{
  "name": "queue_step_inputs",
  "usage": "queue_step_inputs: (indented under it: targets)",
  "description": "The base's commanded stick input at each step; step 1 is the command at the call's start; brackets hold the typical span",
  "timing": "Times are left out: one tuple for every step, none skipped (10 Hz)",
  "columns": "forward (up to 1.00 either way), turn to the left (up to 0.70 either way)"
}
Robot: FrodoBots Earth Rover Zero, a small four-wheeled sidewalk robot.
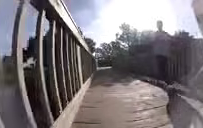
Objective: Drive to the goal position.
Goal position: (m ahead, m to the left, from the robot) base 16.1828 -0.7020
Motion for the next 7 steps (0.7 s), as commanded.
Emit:
queue_step_inputs:
  targets:
    - [0.85, -0.04]
    - [0.85, 0.00]
    - [0.85, 0.00]
    - [0.85, 0.00]
    - [0.85, 0.00]
    - [0.85, 0.00]
    - [0.85, 0.00]
